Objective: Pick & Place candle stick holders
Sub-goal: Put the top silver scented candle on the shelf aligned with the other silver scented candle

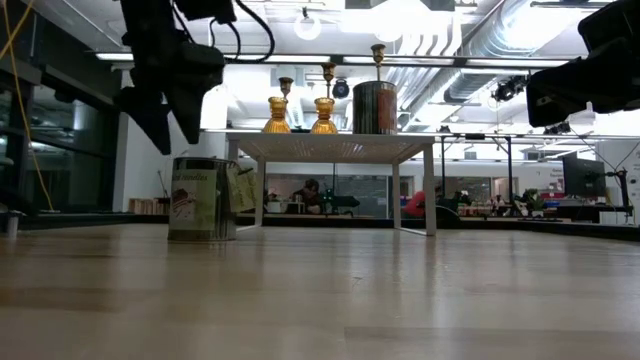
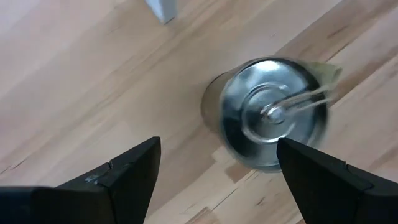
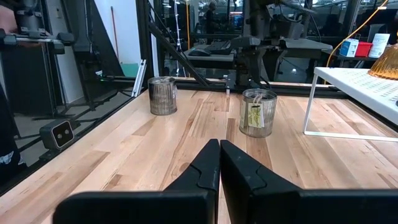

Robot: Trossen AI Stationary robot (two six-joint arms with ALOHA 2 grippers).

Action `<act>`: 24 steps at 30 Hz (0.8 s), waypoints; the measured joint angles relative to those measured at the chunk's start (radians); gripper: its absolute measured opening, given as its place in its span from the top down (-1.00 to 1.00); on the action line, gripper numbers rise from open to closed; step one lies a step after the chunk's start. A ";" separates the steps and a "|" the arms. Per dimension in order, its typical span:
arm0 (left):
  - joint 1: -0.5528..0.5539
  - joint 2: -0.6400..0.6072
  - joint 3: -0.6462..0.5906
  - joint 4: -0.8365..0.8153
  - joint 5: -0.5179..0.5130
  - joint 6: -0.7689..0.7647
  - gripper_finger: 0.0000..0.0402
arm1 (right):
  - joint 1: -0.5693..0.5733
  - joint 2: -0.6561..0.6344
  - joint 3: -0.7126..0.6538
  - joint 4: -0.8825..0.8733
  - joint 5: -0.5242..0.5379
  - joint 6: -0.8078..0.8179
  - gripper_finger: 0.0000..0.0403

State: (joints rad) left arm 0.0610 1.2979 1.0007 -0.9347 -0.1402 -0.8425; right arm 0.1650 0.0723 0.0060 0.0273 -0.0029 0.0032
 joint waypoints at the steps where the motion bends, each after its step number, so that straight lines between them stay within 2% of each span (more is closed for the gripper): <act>1: 0.007 0.009 0.009 -0.020 0.001 0.000 -0.56 | 0.000 0.000 0.000 0.000 0.000 0.000 0.98; 10: 0.026 0.102 0.044 -0.061 0.066 0.008 -0.56 | 0.000 0.000 0.000 0.000 0.000 0.000 0.98; 24: 0.027 0.184 0.061 -0.074 0.092 0.026 -0.56 | 0.000 0.000 0.000 0.001 0.000 0.000 0.98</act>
State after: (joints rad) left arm 0.0879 1.4823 1.0615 -1.0092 -0.0484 -0.8161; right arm 0.1650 0.0723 0.0059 0.0284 -0.0029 0.0032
